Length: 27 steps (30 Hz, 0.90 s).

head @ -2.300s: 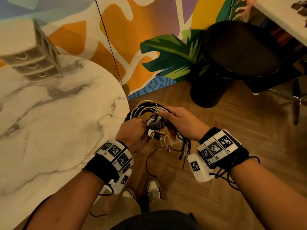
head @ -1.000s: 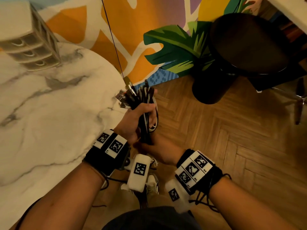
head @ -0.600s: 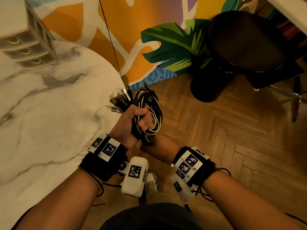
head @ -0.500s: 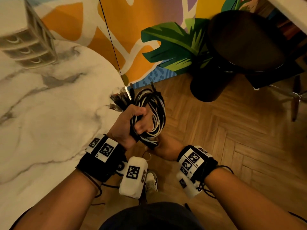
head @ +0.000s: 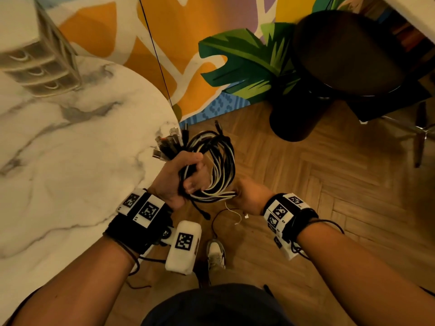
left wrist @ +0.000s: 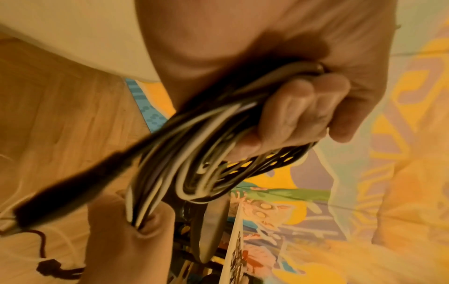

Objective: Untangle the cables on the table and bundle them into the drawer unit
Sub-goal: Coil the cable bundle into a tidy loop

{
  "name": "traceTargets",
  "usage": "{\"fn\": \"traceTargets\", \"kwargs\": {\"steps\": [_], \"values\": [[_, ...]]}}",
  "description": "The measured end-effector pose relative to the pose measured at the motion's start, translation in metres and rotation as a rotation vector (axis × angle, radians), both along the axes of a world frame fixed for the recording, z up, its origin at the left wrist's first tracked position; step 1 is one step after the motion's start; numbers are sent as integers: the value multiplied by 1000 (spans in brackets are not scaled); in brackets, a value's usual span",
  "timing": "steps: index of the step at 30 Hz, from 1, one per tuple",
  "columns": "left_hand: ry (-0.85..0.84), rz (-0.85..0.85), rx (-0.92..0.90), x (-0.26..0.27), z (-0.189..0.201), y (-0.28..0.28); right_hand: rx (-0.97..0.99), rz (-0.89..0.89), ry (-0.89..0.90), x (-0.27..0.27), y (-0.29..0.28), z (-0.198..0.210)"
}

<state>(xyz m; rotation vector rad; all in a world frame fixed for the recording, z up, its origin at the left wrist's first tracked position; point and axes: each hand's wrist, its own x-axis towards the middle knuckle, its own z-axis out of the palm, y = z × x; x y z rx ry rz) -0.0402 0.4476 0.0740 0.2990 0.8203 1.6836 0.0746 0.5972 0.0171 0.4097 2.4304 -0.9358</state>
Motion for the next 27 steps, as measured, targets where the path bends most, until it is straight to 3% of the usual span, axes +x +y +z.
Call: {"fn": "traceTargets", "kwargs": {"steps": [10,14,17,21,24,27], "values": [[38,78,15,-14,11,0,12,-16,-69,5,3,-2],[2,141,10,-15,7,-4,-165,-5,0,9,0,-7],[-41,187,11,-17,5,-5,-533,-200,63,5,-2,-3],[-42,146,39,-4,7,2,-951,-614,367,-26,-13,36],[-45,76,52,-1,9,5,-880,-758,484,-41,-17,58],[14,45,-33,-4,10,3,-725,-765,475,-49,-20,56]]}}
